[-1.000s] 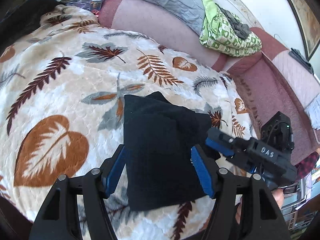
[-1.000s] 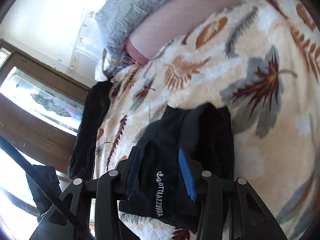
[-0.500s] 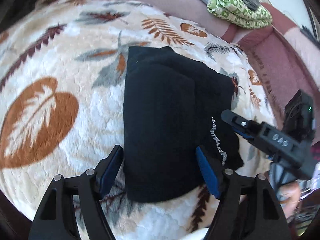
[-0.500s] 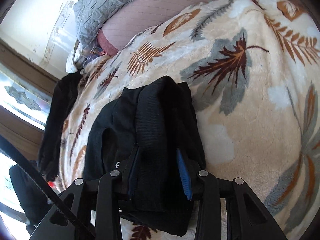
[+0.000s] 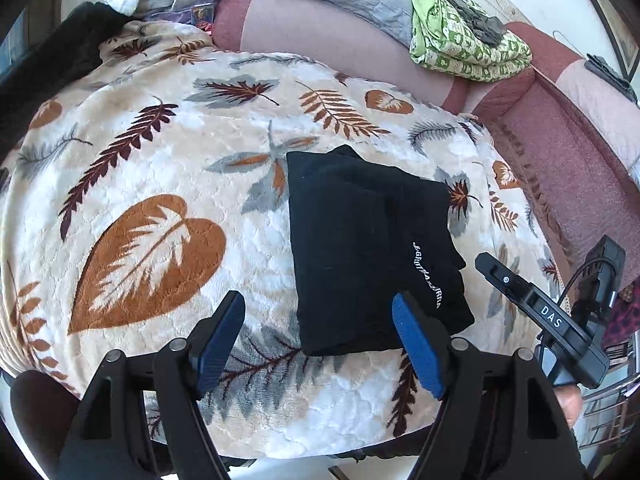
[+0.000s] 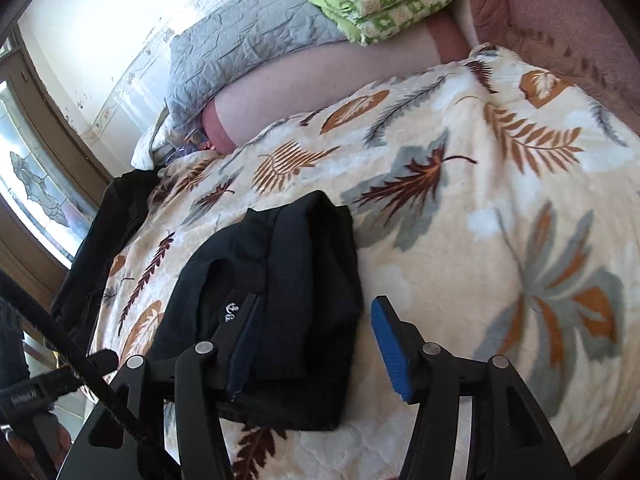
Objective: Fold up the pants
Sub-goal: 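Release the black pants bundle with both grippers and pull back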
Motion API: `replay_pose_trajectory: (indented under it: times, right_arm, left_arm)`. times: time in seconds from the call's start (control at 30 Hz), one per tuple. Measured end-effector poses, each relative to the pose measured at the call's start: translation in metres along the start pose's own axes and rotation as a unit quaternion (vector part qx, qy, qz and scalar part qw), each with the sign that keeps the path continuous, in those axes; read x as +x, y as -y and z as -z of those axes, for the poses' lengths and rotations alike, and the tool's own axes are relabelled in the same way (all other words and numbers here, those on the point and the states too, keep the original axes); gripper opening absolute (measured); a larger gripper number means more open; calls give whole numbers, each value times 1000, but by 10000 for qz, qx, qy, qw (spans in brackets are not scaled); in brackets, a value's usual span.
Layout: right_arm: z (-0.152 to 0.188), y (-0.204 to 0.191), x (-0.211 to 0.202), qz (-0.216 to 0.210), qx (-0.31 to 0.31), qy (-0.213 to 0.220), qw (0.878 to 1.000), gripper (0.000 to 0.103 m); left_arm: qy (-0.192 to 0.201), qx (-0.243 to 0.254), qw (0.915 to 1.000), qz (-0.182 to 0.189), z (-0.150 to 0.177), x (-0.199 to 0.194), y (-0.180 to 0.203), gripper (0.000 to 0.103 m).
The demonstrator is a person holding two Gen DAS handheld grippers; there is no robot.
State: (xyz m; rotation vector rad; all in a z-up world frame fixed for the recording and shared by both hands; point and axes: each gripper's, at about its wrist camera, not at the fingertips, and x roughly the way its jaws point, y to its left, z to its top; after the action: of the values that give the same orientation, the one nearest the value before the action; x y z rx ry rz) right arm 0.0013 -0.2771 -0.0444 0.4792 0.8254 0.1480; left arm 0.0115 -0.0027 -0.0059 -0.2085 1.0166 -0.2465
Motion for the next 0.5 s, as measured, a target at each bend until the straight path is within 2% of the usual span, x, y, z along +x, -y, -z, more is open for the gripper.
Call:
replay_pose_trajectory:
  times: [0.2,0.3,0.5]
  right_arm:
    - [7,24,2,88,347,-81,9993,64]
    - [13,36,7,-51,589,-159,9981,64]
    - [20,39,12,-134,638,-163,9977,64]
  left_arm:
    - [-162,115,9998,-66,4,5,5,75]
    - [-121,144,9996,-187,3,4,7,75]
    - [-65,386,9972,-636,5,7,14,75]
